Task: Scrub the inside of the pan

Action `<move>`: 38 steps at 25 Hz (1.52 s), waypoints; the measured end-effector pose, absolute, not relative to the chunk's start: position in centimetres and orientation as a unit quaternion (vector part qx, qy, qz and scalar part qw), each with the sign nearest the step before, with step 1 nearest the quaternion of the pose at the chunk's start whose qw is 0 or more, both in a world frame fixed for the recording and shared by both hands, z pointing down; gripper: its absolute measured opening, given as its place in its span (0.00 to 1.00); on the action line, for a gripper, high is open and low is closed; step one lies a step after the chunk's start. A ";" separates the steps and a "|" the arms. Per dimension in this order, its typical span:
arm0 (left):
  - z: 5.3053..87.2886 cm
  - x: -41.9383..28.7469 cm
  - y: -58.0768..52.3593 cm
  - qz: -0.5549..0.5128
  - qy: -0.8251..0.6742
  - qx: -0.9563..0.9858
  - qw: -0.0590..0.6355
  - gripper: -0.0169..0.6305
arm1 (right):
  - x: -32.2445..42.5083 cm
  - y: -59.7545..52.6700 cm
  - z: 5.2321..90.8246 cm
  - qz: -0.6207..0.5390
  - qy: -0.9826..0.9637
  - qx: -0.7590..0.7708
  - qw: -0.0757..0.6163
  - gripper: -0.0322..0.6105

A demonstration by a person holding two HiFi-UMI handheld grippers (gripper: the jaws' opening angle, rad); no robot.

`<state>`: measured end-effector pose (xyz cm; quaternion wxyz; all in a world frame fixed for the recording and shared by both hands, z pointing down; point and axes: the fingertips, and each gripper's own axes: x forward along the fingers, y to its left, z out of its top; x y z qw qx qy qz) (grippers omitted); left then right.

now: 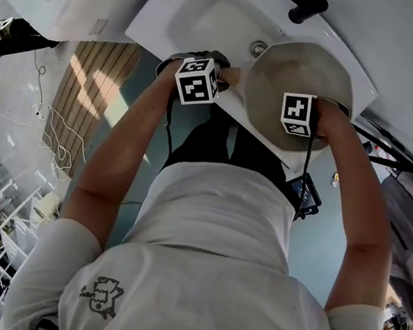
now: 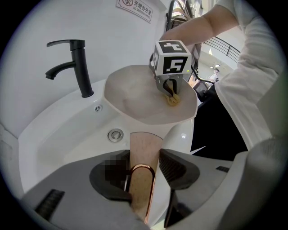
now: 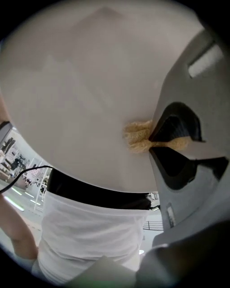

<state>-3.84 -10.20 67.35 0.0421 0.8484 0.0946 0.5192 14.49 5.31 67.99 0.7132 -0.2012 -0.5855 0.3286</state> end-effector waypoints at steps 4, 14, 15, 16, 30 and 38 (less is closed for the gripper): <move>67.2 -3.8 -10.2 0.518 0.094 0.849 0.040 0.33 | 17.0 5.3 67.7 0.342 -0.529 -0.202 0.750 0.11; 67.3 -3.7 -10.2 0.515 0.091 0.852 0.037 0.33 | 23.6 0.4 66.6 0.255 -0.400 -0.122 0.872 0.11; 67.3 -3.7 -10.2 0.514 0.090 0.852 0.036 0.33 | 23.9 -0.3 66.9 0.243 -0.398 -0.108 0.878 0.11; 67.2 -3.7 -10.2 0.514 0.089 0.853 0.036 0.33 | 24.2 -1.1 67.6 0.226 -0.400 -0.095 0.883 0.11; 67.2 -3.7 -10.3 0.512 0.082 0.854 0.033 0.34 | 19.6 -13.2 71.6 -0.019 -0.553 0.075 0.830 0.11; 67.2 -3.7 -10.3 0.511 0.080 0.855 0.034 0.34 | 13.7 -13.6 72.4 0.066 -0.670 0.091 0.734 0.11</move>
